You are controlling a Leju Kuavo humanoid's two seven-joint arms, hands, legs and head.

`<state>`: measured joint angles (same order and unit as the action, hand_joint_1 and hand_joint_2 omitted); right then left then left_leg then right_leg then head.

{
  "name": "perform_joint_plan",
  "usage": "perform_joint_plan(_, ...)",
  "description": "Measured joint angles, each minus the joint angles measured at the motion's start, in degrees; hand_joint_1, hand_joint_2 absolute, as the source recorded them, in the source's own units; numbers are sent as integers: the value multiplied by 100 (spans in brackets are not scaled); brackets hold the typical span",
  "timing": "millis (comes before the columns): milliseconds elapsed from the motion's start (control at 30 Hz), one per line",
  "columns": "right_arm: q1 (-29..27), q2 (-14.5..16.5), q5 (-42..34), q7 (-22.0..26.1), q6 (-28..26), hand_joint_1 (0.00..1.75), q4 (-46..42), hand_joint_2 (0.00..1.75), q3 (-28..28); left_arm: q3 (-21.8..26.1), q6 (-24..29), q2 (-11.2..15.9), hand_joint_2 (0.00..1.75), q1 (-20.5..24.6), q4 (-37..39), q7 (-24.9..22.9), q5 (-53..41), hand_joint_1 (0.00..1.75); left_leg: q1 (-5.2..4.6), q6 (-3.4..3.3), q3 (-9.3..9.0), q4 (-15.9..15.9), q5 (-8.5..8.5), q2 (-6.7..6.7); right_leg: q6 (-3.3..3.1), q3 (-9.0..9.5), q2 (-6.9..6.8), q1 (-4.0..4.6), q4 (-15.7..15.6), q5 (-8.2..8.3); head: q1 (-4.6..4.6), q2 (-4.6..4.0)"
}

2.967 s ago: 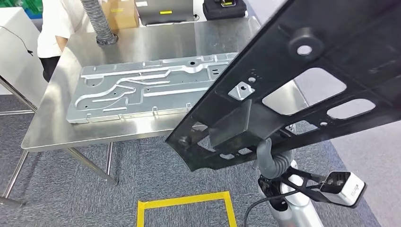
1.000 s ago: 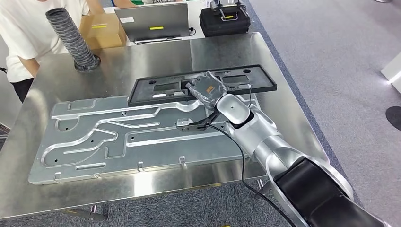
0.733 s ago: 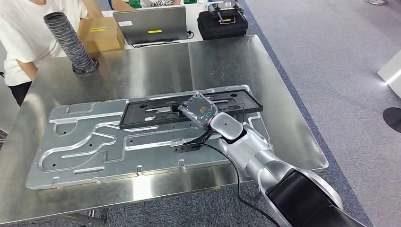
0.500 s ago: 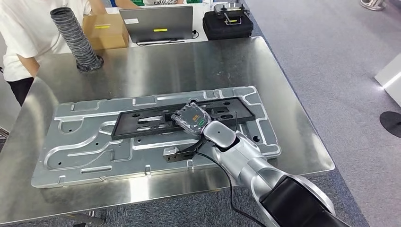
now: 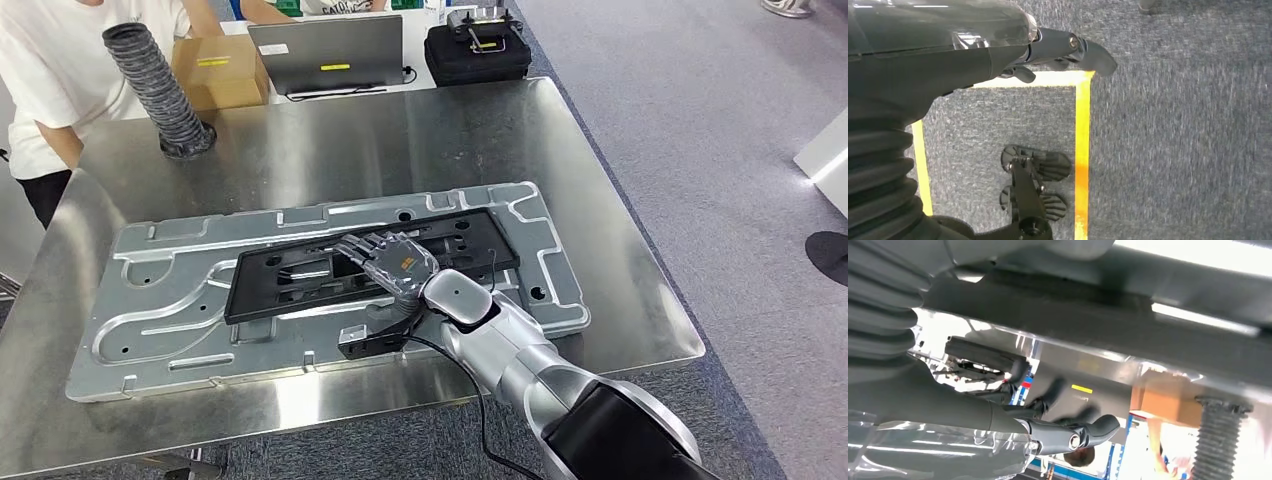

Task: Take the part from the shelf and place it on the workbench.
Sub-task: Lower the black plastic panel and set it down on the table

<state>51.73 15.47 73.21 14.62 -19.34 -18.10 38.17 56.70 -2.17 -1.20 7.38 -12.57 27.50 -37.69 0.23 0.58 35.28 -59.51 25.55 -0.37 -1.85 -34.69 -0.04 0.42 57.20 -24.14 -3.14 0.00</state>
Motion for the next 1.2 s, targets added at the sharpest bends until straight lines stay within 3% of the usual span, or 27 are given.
perform_joint_plan(100,-3,58,-327,257,-128,0,-11,0,-68,0,26,-4,0,0,0,4,6,0,31,75,382,-900,496,2,-15,39,-8,-27,-55,28,-1,0)
perform_joint_plan(133,-13,71,-525,430,-190,0,-26,0,-116,0,34,-3,0,-3,0,4,7,0,43,99,535,-1231,627,3,-13,37,-9,-28,-50,26,-1,0)
perform_joint_plan(167,-25,82,-790,679,-250,0,-64,0,-191,0,40,-3,0,-8,0,2,8,0,59,124,617,-1407,655,4,-7,34,-8,-32,-41,20,-1,0)
perform_joint_plan(200,-29,98,-1073,945,-296,0,-117,0,-279,0,44,-3,0,-12,0,0,8,0,75,145,597,-1373,574,6,4,33,-7,-40,-26,11,-1,0)
perform_joint_plan(233,-31,115,-1416,1250,-324,0,-197,0,-386,0,49,-3,0,-12,0,-2,8,0,93,166,473,-1130,402,8,22,35,-4,-52,-4,-3,-1,0)
perform_joint_plan(300,-35,138,-2317,1855,-274,0,-513,0,-677,0,57,-7,0,2,0,-6,9,0,119,195,86,-351,65,15,82,21,2,-61,72,-50,-1,0)
perform_joint_plan(367,-74,91,-3376,2208,-207,0,-1079,0,-981,2,59,-14,0,10,0,2,28,0,115,137,-106,55,-36,5,141,-14,4,-41,131,-76,0,0)
perform_joint_plan(467,-192,-243,-4418,2129,-505,0,-2345,0,-1285,22,48,-23,0,-35,2,80,126,0,93,-15,-91,57,-43,-22,215,-32,-2,-45,150,-87,1,0)
perform_joint_plan(500,-230,-422,-4523,2055,-705,0,-2813,0,-1382,39,35,-25,0,-53,2,121,171,0,92,-58,-89,63,-52,-26,247,-67,-4,-58,243,-158,1,0)
perform_joint_plan(533,-265,-620,-4531,1971,-924,0,-3276,0,-1500,64,13,-27,0,-72,2,170,221,0,94,-99,-90,70,-59,-28,280,-153,-1,-67,443,-286,1,0)
perform_joint_plan(633,-454,-1308,-4160,1645,-1557,0,-4527,0,-2059,198,-110,-27,0,-155,2,351,416,0,71,-176,-88,74,-56,-35,337,-665,4,-73,1523,-791,2,0)
perform_joint_plan(667,-558,-1539,-3961,1544,-1702,0,-4854,0,-2295,252,-159,-27,0,-195,2,409,473,0,56,-190,-89,74,-52,-42,336,-798,4,-69,1774,-855,2,0)
perform_joint_plan(700,-672,-1775,-3769,1464,-1778,0,-5128,0,-2539,298,-201,-27,0,-234,1,458,512,0,36,-202,-91,73,-49,-49,318,-839,5,-61,1822,-816,2,0)
perform_joint_plan(733,-801,-2024,-3580,1400,-1809,0,-5381,0,-2803,342,-238,-27,0,-272,1,497,544,0,13,-214,-94,73,-45,-57,283,-781,5,-45,1667,-686,1,0)
perform_joint_plan(800,-1126,-2516,-3273,1349,-1827,0,-5815,0,-3386,418,-280,-40,0,-316,2,530,569,0,-27,-234,-100,73,-45,-78,161,-398,2,17,859,-307,1,0)
perform_joint_plan(867,-1517,-2980,-3061,1299,-1832,0,-6172,0,-4092,486,-298,-65,0,-350,2,530,578,0,-54,-243,-99,66,-48,-127,80,-87,-32,78,238,-82,2,0)
perform_joint_plan(933,-1937,-3366,-3056,1270,-1832,0,-6390,0,-4745,541,-300,-79,0,-390,2,497,579,0,-62,-224,-103,71,-53,-156,78,-19,-64,100,101,-38,1,0)
perform_joint_plan(1000,-2511,-3663,-3132,1325,-1832,0,-6528,0,-5359,588,-286,-81,0,-409,2,463,572,0,-68,-192,-108,46,22,-141,85,30,-102,56,-2,1,2,0)
perform_joint_plan(1067,-3178,-3811,-3106,1363,-1831,0,-6600,0,-6026,616,-262,-91,0,-421,2,437,542,0,-66,-145,-22,-277,355,-91,84,59,-154,1,-98,52,1,0)
perform_joint_plan(1133,-3856,-3823,-3025,1447,-1821,0,-6662,0,-6661,646,-246,-101,0,-434,2,416,456,0,-31,-82,168,-968,839,-35,86,27,-189,-12,-104,77,1,0)
perform_joint_plan(1167,-4135,-3793,-2995,1536,-1816,0,-6689,0,-6935,673,-245,-100,0,-439,2,412,396,0,-15,-51,238,-1276,1004,-21,95,-6,-198,-24,-91,88,1,0)
perform_joint_plan(1200,-4359,-3741,-2964,1638,-1813,0,-6705,0,-7165,707,-252,-99,0,-442,2,414,333,0,-2,-21,225,-1411,1059,-10,108,-46,-194,-42,-70,102,2,0)
